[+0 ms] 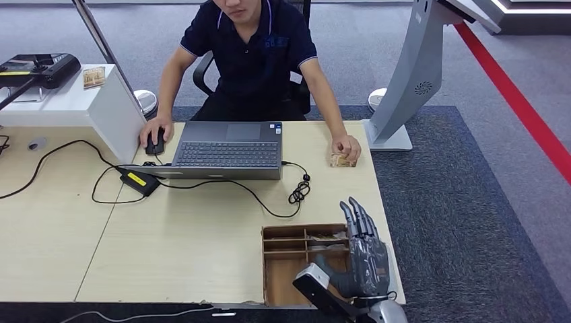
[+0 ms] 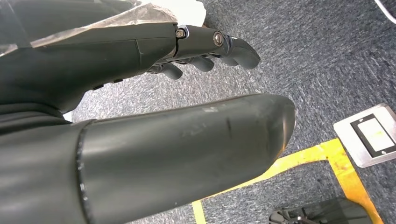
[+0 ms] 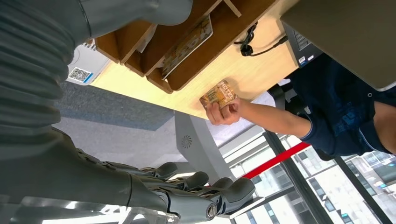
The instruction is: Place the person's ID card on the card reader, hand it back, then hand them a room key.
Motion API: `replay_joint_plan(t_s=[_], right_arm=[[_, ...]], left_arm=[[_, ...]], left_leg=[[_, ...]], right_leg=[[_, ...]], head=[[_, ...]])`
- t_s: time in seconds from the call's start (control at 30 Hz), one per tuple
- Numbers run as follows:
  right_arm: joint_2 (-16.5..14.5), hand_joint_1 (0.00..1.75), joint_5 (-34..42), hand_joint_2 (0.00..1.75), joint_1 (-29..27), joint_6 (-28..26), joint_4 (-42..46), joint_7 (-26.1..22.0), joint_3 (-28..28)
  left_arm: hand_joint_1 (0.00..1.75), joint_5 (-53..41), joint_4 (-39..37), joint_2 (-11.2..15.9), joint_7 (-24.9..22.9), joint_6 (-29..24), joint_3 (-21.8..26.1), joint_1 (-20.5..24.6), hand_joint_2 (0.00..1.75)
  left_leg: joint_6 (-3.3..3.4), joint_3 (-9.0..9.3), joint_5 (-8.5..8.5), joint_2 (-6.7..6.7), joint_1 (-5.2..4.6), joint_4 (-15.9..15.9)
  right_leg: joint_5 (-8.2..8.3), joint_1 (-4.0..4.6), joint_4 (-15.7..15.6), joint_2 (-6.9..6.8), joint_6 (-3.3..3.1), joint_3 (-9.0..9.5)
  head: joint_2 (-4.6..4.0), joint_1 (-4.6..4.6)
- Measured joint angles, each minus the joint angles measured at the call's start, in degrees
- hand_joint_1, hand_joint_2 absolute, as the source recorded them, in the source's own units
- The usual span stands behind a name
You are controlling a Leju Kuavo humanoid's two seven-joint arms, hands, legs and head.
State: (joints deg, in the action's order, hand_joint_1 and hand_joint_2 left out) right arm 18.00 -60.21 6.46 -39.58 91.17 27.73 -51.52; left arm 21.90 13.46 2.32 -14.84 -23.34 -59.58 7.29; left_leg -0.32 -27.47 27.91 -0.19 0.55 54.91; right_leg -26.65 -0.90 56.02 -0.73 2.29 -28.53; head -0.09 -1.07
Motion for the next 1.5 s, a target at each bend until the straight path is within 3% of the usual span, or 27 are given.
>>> replay_joint_plan(t_s=[0.9,1.07,1.27,1.5], right_arm=[[-2.5,0.01,2.8,1.75,-0.3,0.0,-3.9,-1.5,0.6],[-2.6,0.37,2.8,1.75,-0.4,0.0,-4.1,-1.5,0.8],[-2.7,0.6,2.9,1.75,-0.5,0.0,-4.3,-1.5,1.0],[-2.7,0.26,2.9,1.75,-0.5,0.0,-4.3,-1.5,1.1]], left_arm=[[0.0,0.3,0.0,0.0,0.0,0.0,0.0,0.0,0.0],[0.0,0.3,0.0,0.0,0.0,0.0,0.0,0.0,0.0],[0.0,0.4,0.0,0.0,0.0,-0.1,0.0,0.0,0.0],[0.0,0.4,0.0,0.0,0.0,-0.1,0.0,0.0,0.0]], left_leg=[[0.0,0.01,0.0,0.0,0.0,0.0],[0.0,0.01,0.0,0.0,0.0,0.0],[0.0,0.01,0.0,0.0,0.0,0.0],[0.0,0.01,0.0,0.0,0.0,0.0]], right_leg=[[0.0,0.0,0.0,0.0,0.0,-0.01],[0.0,0.0,0.0,0.0,0.0,-0.01],[0.0,0.0,0.0,0.0,0.0,-0.01],[0.0,0.0,0.0,0.0,0.0,-0.01]], head=[[0.0,0.0],[0.0,0.0],[0.0,0.0],[0.0,0.0]])
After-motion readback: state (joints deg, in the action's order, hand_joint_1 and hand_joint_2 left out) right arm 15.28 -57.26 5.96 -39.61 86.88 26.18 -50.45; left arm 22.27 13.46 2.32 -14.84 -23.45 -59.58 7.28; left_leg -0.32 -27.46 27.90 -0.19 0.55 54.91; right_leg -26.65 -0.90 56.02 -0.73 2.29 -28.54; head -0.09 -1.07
